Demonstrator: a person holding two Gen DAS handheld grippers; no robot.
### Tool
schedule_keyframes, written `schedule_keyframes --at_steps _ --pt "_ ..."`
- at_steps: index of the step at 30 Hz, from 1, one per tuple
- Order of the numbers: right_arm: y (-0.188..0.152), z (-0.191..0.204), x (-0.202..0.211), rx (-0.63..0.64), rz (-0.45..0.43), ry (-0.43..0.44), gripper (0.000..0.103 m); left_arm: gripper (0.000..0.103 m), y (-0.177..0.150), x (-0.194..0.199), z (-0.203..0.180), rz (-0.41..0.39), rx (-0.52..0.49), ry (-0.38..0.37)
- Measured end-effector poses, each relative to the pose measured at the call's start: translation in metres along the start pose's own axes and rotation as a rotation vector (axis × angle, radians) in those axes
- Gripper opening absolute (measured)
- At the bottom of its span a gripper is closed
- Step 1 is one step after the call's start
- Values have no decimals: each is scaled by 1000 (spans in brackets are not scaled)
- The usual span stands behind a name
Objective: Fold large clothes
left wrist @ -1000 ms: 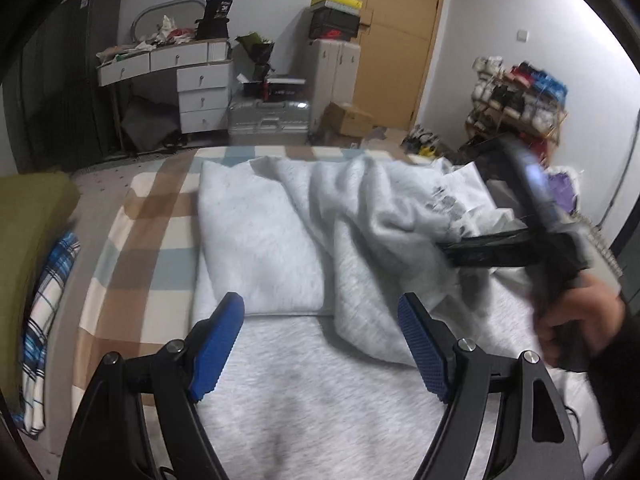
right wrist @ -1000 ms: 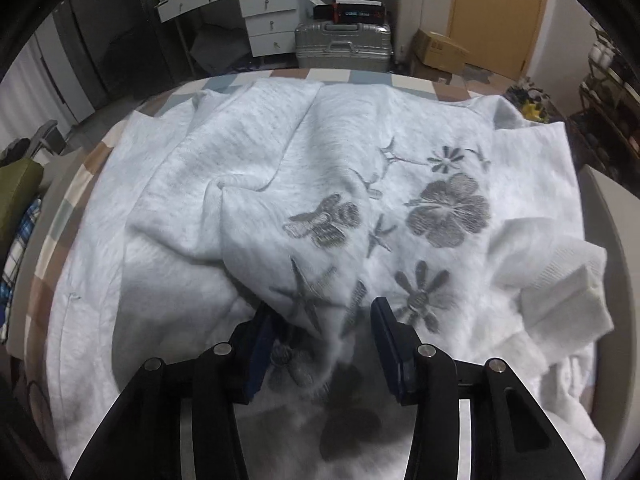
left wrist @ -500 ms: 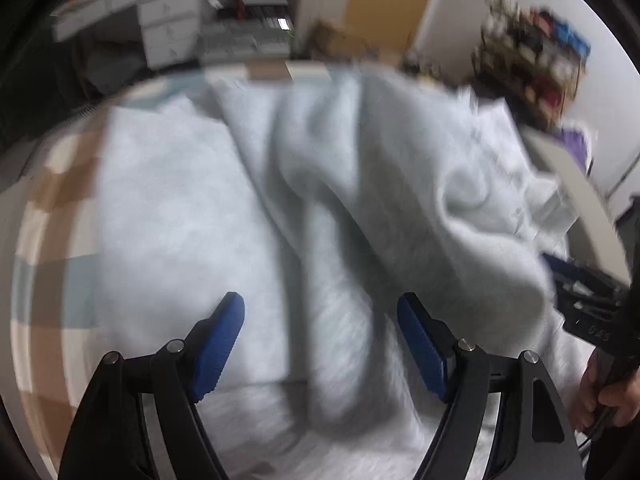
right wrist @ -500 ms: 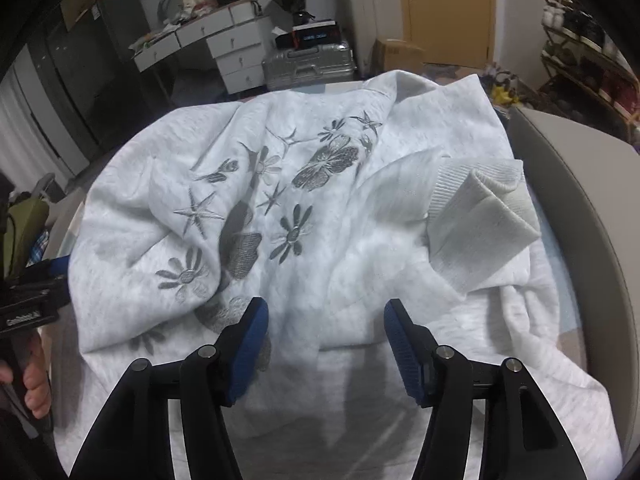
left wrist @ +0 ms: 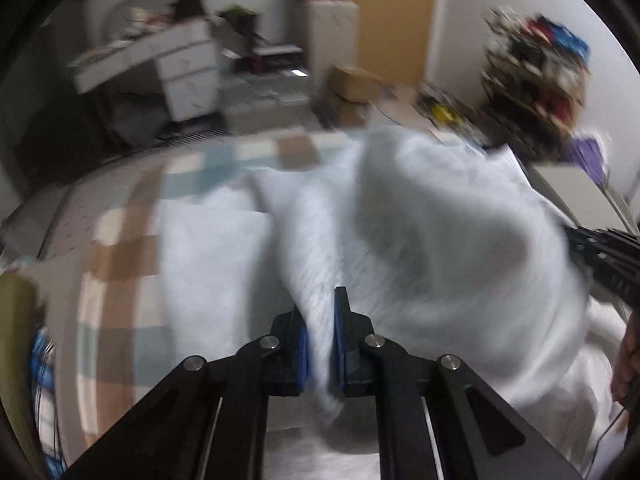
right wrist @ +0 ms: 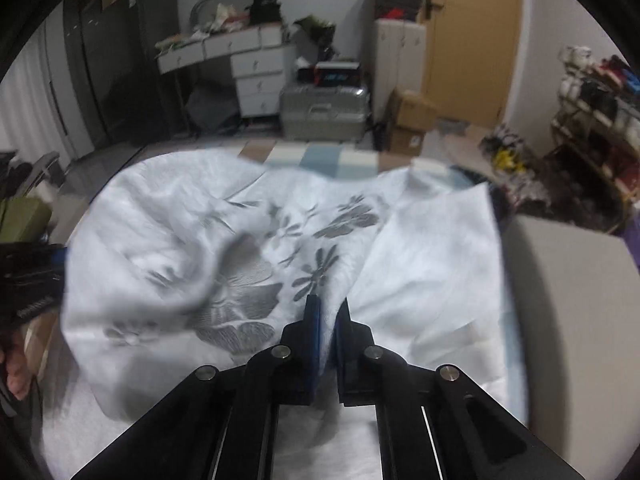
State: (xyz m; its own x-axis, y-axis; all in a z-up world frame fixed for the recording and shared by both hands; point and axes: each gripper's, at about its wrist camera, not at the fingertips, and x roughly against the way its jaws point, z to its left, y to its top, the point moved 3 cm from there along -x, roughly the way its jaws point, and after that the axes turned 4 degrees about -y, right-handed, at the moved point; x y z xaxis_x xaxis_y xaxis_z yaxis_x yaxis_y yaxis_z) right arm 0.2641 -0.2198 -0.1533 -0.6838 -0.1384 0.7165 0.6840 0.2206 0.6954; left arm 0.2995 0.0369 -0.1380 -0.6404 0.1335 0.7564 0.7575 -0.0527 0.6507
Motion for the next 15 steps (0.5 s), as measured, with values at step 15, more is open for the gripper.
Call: schedule_keyframes --at_steps 15 --pt "-30 -14 6 30 54 -24 18 14 -45 63 -32 -110 -90 12"
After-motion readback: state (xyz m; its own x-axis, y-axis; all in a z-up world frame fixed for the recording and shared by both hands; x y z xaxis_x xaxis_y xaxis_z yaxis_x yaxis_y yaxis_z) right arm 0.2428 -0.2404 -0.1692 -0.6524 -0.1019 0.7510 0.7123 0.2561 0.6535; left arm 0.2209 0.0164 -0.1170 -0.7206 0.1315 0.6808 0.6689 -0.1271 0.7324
